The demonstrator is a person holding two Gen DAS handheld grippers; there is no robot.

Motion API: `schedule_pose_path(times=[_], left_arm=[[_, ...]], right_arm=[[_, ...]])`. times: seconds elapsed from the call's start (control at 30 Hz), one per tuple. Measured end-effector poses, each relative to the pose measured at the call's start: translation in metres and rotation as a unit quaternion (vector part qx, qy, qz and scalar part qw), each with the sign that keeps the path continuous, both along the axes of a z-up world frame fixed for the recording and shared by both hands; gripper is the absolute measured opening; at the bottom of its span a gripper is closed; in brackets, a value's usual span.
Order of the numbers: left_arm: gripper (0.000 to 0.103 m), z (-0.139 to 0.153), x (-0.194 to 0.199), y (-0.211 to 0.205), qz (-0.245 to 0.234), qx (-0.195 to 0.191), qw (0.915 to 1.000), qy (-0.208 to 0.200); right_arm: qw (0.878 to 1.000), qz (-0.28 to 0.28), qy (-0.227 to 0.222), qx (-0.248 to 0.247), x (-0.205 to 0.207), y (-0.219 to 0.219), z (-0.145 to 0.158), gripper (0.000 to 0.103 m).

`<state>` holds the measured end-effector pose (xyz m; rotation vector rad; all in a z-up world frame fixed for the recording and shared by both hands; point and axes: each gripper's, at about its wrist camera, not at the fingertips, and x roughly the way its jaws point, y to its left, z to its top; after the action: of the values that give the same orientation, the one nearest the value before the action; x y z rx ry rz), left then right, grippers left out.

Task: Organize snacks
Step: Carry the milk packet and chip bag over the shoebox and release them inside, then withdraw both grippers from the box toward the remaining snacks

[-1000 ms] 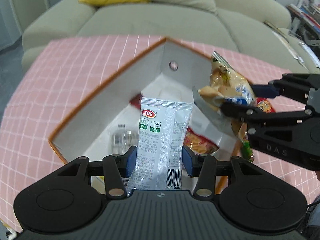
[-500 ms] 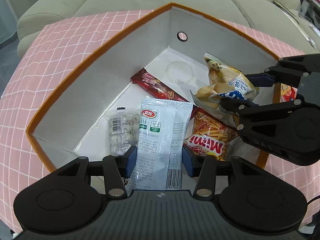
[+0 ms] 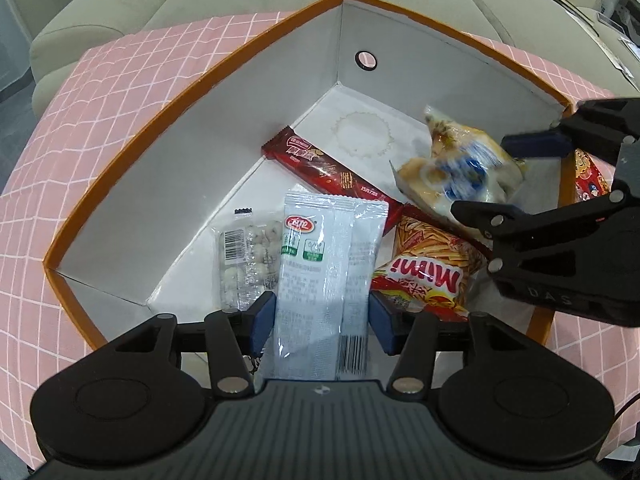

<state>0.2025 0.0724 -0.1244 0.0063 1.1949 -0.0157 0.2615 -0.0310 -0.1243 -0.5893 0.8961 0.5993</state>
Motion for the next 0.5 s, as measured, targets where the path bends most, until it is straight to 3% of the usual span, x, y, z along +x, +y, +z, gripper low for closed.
schedule_pose_path(times=[0.13, 0.5], left_arm=[[0.076, 0.007, -0.006, 0.003, 0.004, -0.006, 0.9999, -0.007], [0.083, 0.044, -0.031, 0.003, 0.023, -0.013, 0.9976, -0.064]], right_arm=[[1.000, -0.002, -0.011, 0.014, -0.005, -0.005, 0.009, 0.070], [0.997, -0.032, -0.046, 0.059, -0.029, -0.028, 0.043, 0.082]])
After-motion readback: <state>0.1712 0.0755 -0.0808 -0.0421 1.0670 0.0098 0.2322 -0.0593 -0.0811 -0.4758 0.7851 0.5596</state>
